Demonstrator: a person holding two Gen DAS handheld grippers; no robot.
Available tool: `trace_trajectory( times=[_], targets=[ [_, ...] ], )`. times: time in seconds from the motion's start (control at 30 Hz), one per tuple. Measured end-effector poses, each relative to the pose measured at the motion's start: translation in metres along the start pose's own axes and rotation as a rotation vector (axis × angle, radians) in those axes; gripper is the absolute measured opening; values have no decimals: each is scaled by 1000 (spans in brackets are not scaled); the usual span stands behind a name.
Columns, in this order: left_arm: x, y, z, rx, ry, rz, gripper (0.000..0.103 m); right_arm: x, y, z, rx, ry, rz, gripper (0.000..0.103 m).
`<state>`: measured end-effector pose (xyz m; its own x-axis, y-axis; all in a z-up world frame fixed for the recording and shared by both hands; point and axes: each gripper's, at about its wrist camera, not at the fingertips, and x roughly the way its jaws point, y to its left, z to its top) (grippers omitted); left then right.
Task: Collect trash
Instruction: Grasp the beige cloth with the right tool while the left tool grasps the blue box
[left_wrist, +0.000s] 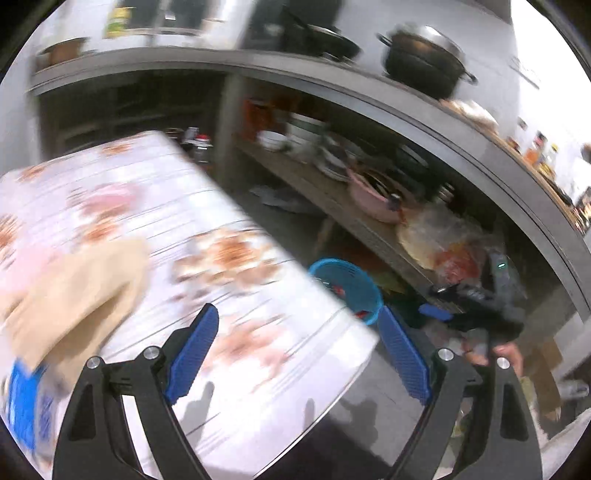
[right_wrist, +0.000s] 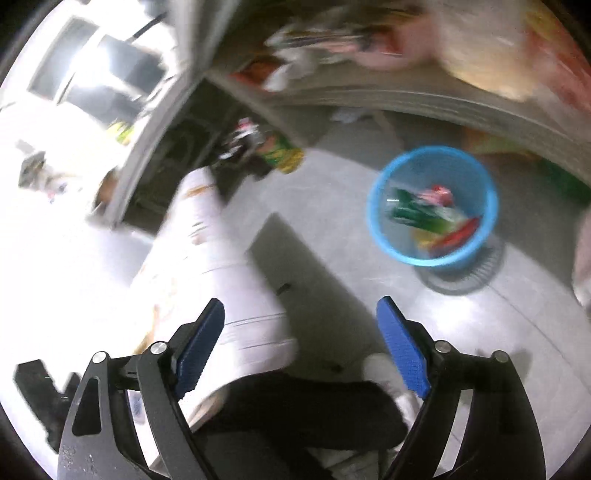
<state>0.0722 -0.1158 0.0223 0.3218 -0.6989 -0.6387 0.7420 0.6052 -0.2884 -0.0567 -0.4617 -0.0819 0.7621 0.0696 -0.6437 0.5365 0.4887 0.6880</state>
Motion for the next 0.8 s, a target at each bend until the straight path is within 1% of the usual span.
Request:
trace_trajectory(
  times=[0.1, 0.2, 0.23, 0.27, 0.3, 0.33, 0.4, 0.47, 0.5, 0.63, 0.7, 0.73, 0.8],
  targets=[
    [-28, 23, -17, -30, -61, 81, 86, 15, 40, -6, -80, 50, 66, 88],
    [-57, 52, -30, -67, -112, 151, 86, 39, 95, -17, -207, 119, 126, 91],
    [-66, 61, -34, -73, -127, 184, 86, 53, 121, -22, -270, 148, 148, 92],
    [-72, 69, -38, -77, -135, 214, 86, 59, 134, -26, -302, 165, 157, 93],
    [-77, 74, -42, -81, -140, 240, 86, 73, 160, -32, -360, 194, 168, 93],
    [-85, 84, -46, -86, -149, 279, 86, 80, 175, -36, -397, 208, 175, 94],
    [-92, 97, -52, -101, -155, 313, 86, 101, 217, -48, -509, 247, 201, 95],
    [-96, 109, -57, -119, -161, 333, 86, 121, 252, -62, -602, 279, 203, 95],
    [-98, 115, -60, -131, -166, 341, 86, 137, 275, -69, -668, 306, 210, 95],
    [-101, 132, -68, -145, -176, 376, 86, 189, 325, -96, -797, 371, 190, 95],
    [-98, 135, -69, -142, -177, 388, 86, 210, 340, -110, -831, 388, 153, 95],
    [-97, 136, -70, -138, -177, 397, 86, 228, 346, -114, -842, 407, 132, 95],
    [-94, 137, -70, -129, -175, 407, 86, 247, 346, -119, -824, 439, 107, 95]
  ],
)
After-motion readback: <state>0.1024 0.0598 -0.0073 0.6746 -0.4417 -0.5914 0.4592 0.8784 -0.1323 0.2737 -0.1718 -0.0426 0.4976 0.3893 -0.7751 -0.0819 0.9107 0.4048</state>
